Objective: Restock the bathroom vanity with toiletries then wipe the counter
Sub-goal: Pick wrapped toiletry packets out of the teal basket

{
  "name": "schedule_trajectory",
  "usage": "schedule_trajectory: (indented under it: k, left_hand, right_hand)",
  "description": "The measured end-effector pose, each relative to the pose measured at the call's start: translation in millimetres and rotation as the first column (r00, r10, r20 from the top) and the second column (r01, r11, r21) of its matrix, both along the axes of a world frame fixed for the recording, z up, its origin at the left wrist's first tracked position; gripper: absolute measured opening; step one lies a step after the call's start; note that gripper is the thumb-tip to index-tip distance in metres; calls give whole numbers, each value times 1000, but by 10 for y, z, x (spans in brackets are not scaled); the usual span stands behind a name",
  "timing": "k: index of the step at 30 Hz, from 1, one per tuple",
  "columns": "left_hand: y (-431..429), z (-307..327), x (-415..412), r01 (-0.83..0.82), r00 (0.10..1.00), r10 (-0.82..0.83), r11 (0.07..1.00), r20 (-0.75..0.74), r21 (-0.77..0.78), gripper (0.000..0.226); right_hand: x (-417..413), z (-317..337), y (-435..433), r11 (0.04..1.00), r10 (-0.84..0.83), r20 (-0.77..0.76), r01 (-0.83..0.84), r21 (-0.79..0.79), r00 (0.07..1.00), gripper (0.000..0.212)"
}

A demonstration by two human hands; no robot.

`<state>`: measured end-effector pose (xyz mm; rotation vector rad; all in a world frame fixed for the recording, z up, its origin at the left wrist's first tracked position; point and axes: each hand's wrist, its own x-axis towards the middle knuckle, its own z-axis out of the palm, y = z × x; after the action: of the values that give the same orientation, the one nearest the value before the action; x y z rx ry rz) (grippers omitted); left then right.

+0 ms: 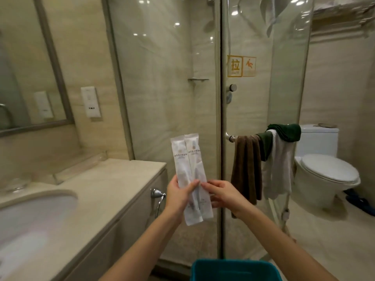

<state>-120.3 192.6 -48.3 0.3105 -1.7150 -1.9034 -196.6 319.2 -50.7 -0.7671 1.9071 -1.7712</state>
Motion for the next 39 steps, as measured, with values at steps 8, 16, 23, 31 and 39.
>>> schedule_trajectory:
  k: [8, 16, 23, 31, 39]
  left_hand:
    - [-851, 158, 568, -353, 931, 362, 924, 41, -145, 32]
    - [-1704, 239, 988, -478, 863, 491, 870, 118, -123, 31]
    - [-2562, 117, 1013, -547, 824, 535, 837, 188, 15, 31]
    - [-3866, 18, 952, -689, 713, 663, 723, 227, 54, 33]
    - [-4639, 104, 614, -719, 651, 722, 685, 232, -113, 31]
  right_hand:
    - [426, 145, -1050, 954, 299, -34, -298, 17, 954, 39]
    - [705, 230, -2115, 895, 441, -28, -438, 83, 897, 26]
    - [650, 241, -3044, 841, 520, -3, -512, 175, 854, 20]
    - [-22, 109, -4350, 891, 420, 252, -448, 67, 872, 27]
    - [-472, 54, -5248, 951, 294, 626, -288, -114, 722, 18]
